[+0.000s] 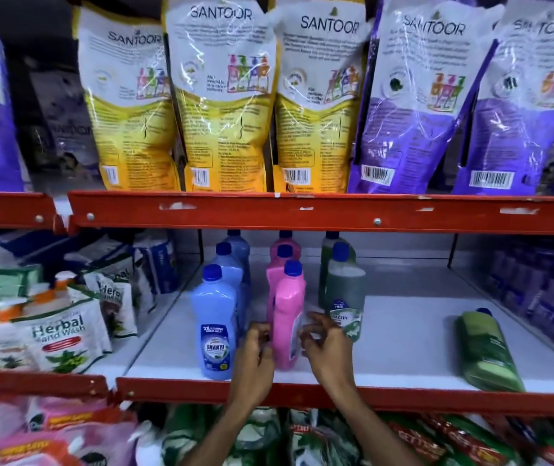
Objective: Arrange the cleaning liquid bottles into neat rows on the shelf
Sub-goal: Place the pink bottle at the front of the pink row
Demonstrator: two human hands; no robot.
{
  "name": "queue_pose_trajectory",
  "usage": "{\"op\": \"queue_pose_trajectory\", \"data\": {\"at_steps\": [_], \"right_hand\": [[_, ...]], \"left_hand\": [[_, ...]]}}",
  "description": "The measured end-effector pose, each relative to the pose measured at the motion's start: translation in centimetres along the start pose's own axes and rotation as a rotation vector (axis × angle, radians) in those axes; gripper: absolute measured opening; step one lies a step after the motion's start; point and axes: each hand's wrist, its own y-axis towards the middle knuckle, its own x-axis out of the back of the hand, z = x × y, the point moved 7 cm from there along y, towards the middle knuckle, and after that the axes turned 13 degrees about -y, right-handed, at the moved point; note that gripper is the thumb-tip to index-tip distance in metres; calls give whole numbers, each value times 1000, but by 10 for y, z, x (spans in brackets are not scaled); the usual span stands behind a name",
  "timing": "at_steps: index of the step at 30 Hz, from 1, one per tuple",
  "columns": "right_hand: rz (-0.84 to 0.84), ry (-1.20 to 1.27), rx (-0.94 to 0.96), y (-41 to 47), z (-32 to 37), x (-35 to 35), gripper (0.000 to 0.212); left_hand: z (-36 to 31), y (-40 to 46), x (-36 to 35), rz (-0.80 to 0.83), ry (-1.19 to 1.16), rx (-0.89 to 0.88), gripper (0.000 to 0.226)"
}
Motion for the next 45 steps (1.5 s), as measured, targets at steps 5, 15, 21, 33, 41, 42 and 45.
{"op": "queue_pose_trajectory", "data": {"at_steps": [5, 15, 21, 33, 41, 42, 45], "right_hand": [[204, 23, 57, -13, 1, -3, 42], [299, -6, 86, 2, -8, -6, 43], [268, 25, 67, -9, -12, -8, 42], [102, -175, 181, -42, 3, 29, 53], [-250, -978, 258, -31, -29, 151, 62], [-263, -1000, 216, -27, -40, 166, 62], [-266, -1029, 92, -17, -81, 202, 60]], "left_hand": [[5, 3, -8, 75, 76, 9, 13], [2, -4, -3, -40, 70, -34, 67], [4, -14, -2, -25, 59, -43, 61], [-28, -53, -2, -128, 213, -241, 64], [-104, -68, -124, 142, 563, -715, 68], [-105, -64, -143, 182, 578, -688, 68], [-93, -50, -201, 344, 585, -524, 65]]}}
